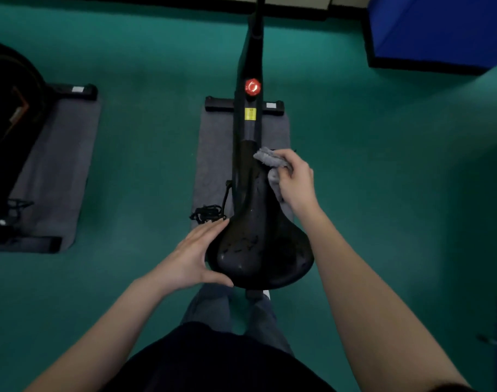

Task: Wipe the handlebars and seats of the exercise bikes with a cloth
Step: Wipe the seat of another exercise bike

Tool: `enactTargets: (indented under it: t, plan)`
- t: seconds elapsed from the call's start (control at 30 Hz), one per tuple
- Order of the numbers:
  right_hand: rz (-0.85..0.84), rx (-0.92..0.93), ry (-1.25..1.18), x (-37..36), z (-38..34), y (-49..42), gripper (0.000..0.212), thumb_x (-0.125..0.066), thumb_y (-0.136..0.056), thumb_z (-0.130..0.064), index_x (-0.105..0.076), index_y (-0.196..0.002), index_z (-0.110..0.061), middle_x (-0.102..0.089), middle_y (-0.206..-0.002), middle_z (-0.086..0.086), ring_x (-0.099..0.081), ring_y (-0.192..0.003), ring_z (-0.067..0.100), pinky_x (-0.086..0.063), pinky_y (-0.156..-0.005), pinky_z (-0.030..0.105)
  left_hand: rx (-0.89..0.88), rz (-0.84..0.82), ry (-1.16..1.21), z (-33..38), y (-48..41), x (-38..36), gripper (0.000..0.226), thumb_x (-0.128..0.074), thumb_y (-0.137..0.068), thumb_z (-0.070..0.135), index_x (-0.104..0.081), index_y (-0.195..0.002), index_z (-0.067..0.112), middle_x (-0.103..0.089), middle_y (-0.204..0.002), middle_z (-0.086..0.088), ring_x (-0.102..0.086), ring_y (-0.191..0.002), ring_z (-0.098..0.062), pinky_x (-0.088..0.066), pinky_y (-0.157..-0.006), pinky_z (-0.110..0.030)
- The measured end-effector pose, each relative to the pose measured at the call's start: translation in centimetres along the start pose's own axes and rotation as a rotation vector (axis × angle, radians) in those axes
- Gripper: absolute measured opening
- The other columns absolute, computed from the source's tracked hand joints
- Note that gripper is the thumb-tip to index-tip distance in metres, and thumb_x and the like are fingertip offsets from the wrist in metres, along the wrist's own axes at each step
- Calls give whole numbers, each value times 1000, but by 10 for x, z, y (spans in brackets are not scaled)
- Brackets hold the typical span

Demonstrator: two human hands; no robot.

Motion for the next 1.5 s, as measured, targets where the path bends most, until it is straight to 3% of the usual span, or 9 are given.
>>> enactTargets:
  t: [0.4, 0.5, 0.6, 0.7, 0.83, 0.93, 1.07, 1.3, 1.5]
  plan:
    - [-118, 245, 122, 42, 17, 81, 47, -44, -80, 15, -69, -106, -17, -54, -61, -30, -47, -51, -9, -31, -53, 3, 191, 250, 156, -10, 21, -11, 125, -81, -47, 57, -11, -149, 34, -17, -152, 13, -7, -138, -1, -11, -113, -24]
    - [-24, 352, 134, 38, -20, 48, 46, -42, -84, 12, -64, -115, -12, -63, -98, -20, -58, -87, -4, -43, -77, 10, 202, 254, 193, -13, 22, -18, 125, -84, -49, 51, -10, -149, 34, -17, -150, 14, -7, -137, 0, -10, -111, -21]
    - [-178, 471, 299, -10, -48, 23, 45, -43, -85, 15, -60, -121, -6, -54, -133, 4, -43, -132, 16, -26, -111, 18, 201, 272, 223, -15, 21, -21, 127, -81, -45, 55, -11, -148, 33, -17, -142, 20, -9, -141, -7, -10, -113, -23]
    - [-290, 590, 478, -43, -54, 29, 43, -42, -83, 14, -62, -116, -6, -58, -131, 13, -45, -131, 26, -30, -114, 39, 178, 289, 253, -17, 20, -21, 126, -81, -43, 57, -14, -148, 33, -18, -141, 22, -10, -138, -3, -10, -112, -21]
    - [-560, 824, 529, -67, -52, 101, 41, -43, -75, 13, -68, -102, -4, -68, -110, 14, -61, -112, 28, -45, -101, 39, 153, 309, 284, -21, 18, -22, 129, -79, -39, 64, -15, -147, 36, -21, -143, 20, -14, -134, 2, -13, -112, -21]
    - [-468, 700, 400, -51, -55, 83, 46, -44, -73, 15, -66, -109, -4, -68, -110, 12, -66, -97, 23, -52, -87, 33, 147, 312, 292, -22, 19, -23, 131, -76, -36, 69, -13, -146, 40, -19, -140, 25, -13, -135, 3, -14, -113, -21]
    - [-249, 647, 491, -43, -68, 45, 48, -46, -74, 17, -64, -113, -3, -64, -121, 13, -57, -118, 24, -43, -100, 30, 150, 306, 308, -27, 18, -26, 135, -74, -35, 73, -9, -148, 36, -20, -148, 18, -13, -139, -2, -16, -116, -27]
    - [-435, 655, 545, -84, -43, 107, 48, -48, -69, 21, -66, -106, -4, -67, -113, 12, -58, -117, 28, -50, -90, 54, 154, 321, 334, -35, 24, -30, 134, -71, -36, 76, -12, -149, 33, -22, -153, 9, -16, -139, -5, -19, -117, -31]
    - [-519, 625, 335, -83, -43, 136, 51, -48, -70, 21, -67, -109, -6, -66, -120, 5, -54, -123, 13, -42, -104, 28, 159, 378, 343, -34, 26, -27, 130, -73, -37, 71, -22, -148, 26, -31, -149, 4, -24, -138, -11, -23, -115, -30]
Point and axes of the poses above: each hand's wrist, its own y-axis away from the middle knuckle, its own x-axis out of the back of the hand, z = x × y, the point moved 10 cm from there along -y, towards the middle knuckle
